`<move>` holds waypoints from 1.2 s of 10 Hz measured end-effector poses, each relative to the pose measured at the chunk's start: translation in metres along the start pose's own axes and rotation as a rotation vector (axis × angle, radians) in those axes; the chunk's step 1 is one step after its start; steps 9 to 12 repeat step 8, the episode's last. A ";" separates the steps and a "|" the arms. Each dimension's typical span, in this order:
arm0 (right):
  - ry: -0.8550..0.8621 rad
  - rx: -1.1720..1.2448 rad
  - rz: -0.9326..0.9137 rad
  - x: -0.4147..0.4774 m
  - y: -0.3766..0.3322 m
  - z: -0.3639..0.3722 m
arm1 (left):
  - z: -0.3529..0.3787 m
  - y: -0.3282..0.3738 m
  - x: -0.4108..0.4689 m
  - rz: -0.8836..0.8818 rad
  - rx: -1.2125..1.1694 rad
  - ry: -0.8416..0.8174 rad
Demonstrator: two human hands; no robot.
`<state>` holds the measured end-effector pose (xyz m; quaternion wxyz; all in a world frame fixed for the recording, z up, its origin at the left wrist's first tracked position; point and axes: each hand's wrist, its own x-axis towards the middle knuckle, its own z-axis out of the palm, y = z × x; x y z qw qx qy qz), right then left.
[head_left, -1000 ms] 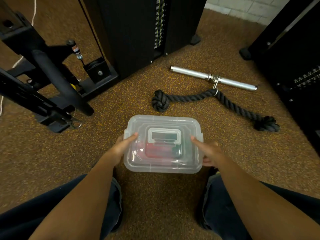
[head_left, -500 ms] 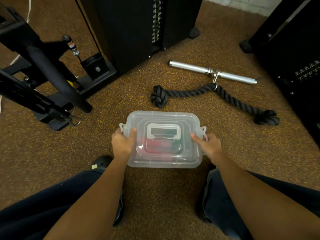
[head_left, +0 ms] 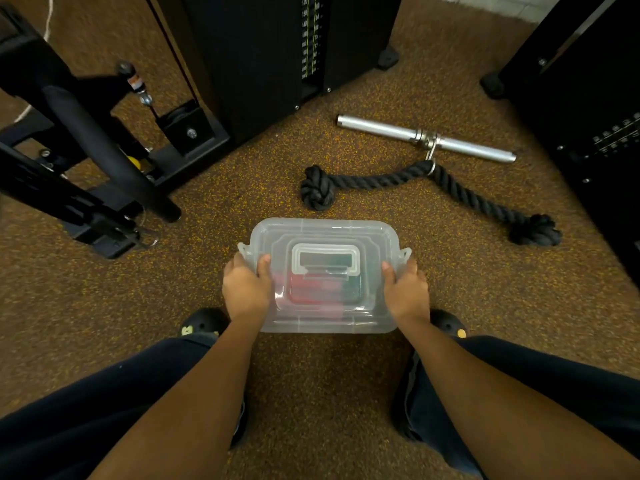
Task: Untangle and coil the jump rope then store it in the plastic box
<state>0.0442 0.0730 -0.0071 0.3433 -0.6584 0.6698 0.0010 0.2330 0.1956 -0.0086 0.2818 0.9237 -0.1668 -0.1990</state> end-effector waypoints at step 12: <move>-0.074 -0.183 -0.065 -0.009 -0.026 -0.039 | -0.028 0.067 -0.012 -0.049 0.433 -0.476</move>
